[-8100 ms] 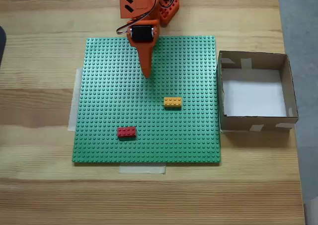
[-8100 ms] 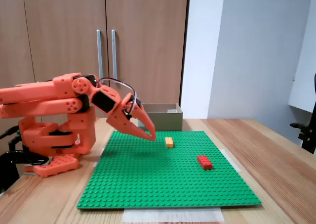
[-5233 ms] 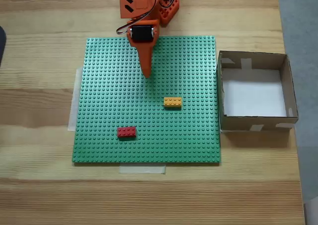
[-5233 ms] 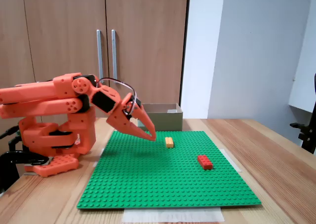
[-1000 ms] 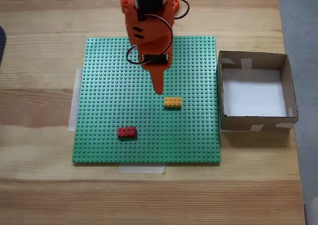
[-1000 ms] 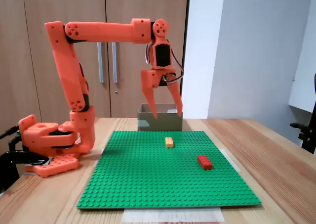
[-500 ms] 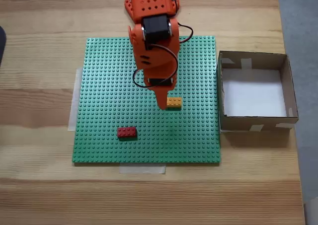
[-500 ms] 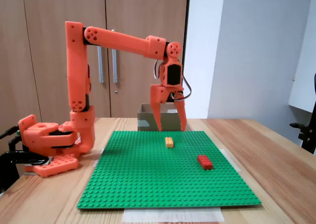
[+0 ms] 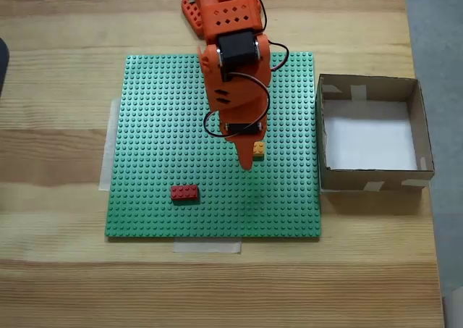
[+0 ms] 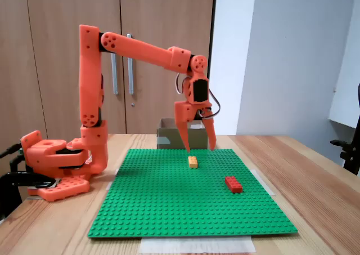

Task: Pick the yellow lego block and put it in the box.

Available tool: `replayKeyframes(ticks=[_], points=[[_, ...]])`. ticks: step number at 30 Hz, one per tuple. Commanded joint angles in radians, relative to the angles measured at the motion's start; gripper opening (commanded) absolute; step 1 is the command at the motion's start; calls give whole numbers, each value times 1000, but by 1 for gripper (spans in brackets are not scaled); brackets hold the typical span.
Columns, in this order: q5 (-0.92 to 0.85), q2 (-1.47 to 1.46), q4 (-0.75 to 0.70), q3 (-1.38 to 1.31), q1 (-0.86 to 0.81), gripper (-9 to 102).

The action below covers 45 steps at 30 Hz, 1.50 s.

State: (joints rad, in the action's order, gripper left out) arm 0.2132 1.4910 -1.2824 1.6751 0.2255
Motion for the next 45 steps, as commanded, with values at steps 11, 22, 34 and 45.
replayKeyframes(ticks=[11, 22, 34, 45], points=[[25, 8, -26, 41, 23, 26], [5, 20, 2, 83, 20, 23], [-11, 21, 54, 107, 21, 21], [-15, 23, 135, 153, 26, 18]])
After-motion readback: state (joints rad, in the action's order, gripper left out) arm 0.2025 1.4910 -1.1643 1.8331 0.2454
